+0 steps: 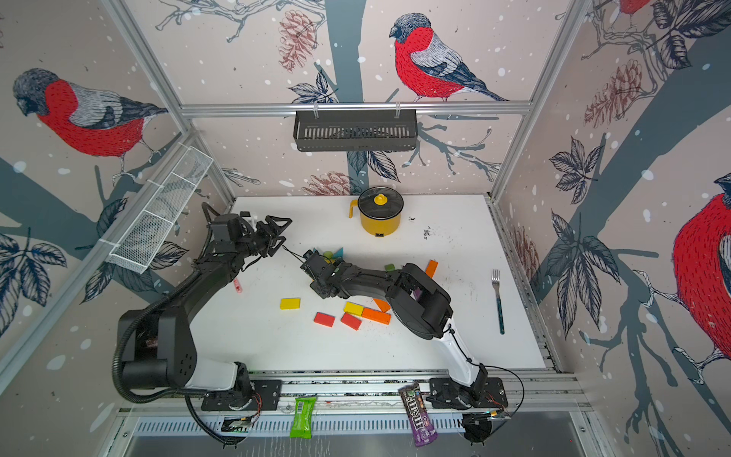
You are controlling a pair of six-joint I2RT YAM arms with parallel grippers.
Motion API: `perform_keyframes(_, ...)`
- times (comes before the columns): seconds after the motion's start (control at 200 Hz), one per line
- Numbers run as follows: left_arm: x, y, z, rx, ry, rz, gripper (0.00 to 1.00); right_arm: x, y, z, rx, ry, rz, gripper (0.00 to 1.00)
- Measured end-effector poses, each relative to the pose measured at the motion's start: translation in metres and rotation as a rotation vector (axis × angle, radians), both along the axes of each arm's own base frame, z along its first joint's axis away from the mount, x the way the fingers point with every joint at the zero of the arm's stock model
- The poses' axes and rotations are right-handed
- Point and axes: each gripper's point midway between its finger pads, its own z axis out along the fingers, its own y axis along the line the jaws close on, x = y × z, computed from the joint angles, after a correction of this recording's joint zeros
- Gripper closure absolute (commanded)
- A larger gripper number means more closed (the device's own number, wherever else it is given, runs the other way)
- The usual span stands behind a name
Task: Assemble a carrot with building blocks
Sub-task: Assemble the building block at the center of the board.
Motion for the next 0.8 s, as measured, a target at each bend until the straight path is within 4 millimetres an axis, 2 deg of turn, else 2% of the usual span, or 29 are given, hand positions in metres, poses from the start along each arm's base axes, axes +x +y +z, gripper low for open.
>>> perform_keyframes(0.285, 0.0, -0.001, 0.0, 0.0, 0.0, -0.001, 0.17, -0.001, 0.003, 0.005, 0.011, -0.003, -0.003, 0.07)
perform_keyframes(0.46, 0.0, -0.001, 0.0, 0.001, -0.001, -0.001, 0.16, -0.002, 0.023, 0.018, 0.06, -0.027, -0.002, 0.02)
perform_keyframes(0.615, 0.0, -0.001, 0.0, 0.001, -0.001, -0.002, 0.16, -0.004, 0.034, 0.012, 0.052, -0.037, 0.005, 0.01)
perform_keyframes(0.801, 0.0, -0.001, 0.0, 0.001, -0.001, -0.002, 0.17, 0.0, 0.033, 0.008, 0.03, -0.054, -0.01, 0.01)
